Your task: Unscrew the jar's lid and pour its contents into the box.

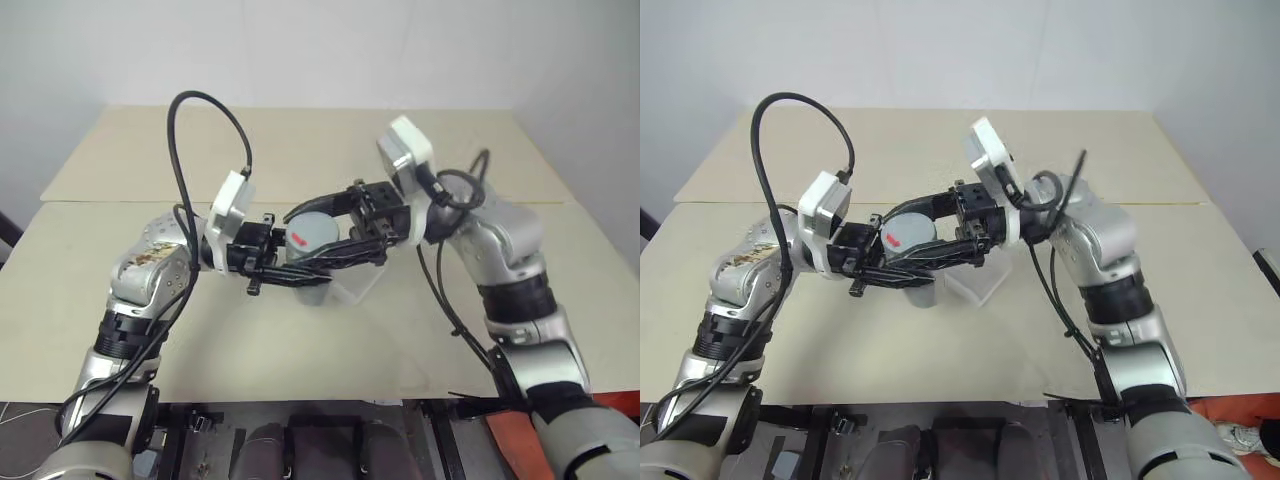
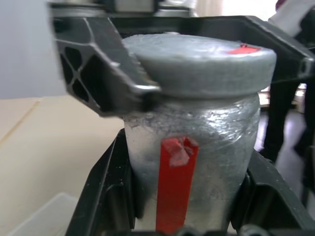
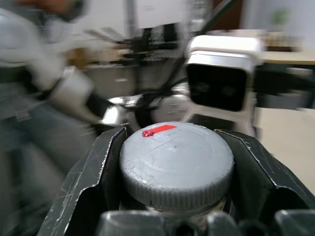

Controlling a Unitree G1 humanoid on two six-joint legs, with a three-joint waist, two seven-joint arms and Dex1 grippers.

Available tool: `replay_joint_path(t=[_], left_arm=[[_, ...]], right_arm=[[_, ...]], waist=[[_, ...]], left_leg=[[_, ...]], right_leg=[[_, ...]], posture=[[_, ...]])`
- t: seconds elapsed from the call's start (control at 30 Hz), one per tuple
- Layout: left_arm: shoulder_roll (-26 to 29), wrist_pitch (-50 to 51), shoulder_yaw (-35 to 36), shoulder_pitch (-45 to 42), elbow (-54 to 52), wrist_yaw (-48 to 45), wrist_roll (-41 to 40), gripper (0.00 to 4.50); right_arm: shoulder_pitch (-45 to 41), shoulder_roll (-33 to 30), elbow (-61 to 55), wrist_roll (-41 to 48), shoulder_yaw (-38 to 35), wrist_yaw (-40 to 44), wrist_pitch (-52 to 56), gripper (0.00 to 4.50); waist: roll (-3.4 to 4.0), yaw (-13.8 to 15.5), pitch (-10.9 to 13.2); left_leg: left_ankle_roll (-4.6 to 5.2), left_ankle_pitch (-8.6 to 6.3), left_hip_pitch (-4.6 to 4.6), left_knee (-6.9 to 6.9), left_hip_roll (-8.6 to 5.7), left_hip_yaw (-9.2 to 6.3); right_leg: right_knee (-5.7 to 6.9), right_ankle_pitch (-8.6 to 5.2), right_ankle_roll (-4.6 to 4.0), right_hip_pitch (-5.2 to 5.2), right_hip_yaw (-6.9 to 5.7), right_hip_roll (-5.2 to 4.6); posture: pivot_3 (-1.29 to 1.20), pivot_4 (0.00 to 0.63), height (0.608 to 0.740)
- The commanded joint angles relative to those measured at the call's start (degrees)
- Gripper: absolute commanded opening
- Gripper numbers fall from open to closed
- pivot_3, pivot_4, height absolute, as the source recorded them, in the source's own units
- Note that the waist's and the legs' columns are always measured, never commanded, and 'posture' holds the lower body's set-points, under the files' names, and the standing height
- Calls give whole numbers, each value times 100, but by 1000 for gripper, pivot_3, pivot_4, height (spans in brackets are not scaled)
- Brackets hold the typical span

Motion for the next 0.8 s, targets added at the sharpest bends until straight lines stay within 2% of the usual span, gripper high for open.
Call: replay_joint_path(t=[0.03, 0.07, 0.13, 0.27, 0.53, 0.67, 0.8], left_arm=[[56, -62, -5, -44, -178, -405, -145, 1913], [40, -86, 5, -35, -179, -344, -122, 1913], [3, -91, 62, -1, -193, -170, -98, 1913], [-52, -143, 191, 146, -281, 390, 104, 1913], [71, -256, 408, 424, -169, 917, 348, 1913], [75, -324, 430, 449, -58, 969, 424, 1913], [-12, -405, 361, 339, 117, 992, 527, 1913]], right_arm=[[-230, 36, 339, -125, -43, 719, -531, 2779], [-242, 92, 398, -202, -42, 674, -621, 2779], [-210, 169, 429, -349, -93, 455, -736, 3491], [250, -8, -65, -522, -342, -98, -813, 4488], [1392, -654, -1797, -537, -1074, -1843, -185, 4488], [1563, -701, -2418, -368, -1191, -2498, 246, 4488], [1465, -466, -2897, -231, -934, -3061, 657, 4488]], waist=[[0, 2, 0], [0, 2, 0], [0, 3, 0], [0, 28, 0], [0, 52, 0], [0, 14, 0], [0, 11, 0]], left_leg=[[0, 0, -1, -1, 1, 0], [0, 0, -3, -1, 1, -1], [-2, 1, -8, 0, 0, -1], [-18, 11, -15, 1, 2, -2], [-35, 21, -24, 0, 3, -5], [-24, 14, -21, 0, 3, -5], [-11, 7, -17, 1, 3, -6]], right_leg=[[3, 0, 0, -1, 0, 0], [2, 0, 0, -2, -1, 0], [1, 0, 0, -5, 0, 0], [-1, 0, 1, -9, -2, 0], [-1, -1, 2, -14, -5, -5], [3, -1, 1, -15, -3, -4], [1, -1, 1, -14, -3, -4]], posture=[[0, 150, 740], [0, 150, 740], [0, 150, 740], [0, 150, 740], [0, 150, 740], [0, 150, 740], [0, 150, 740]])
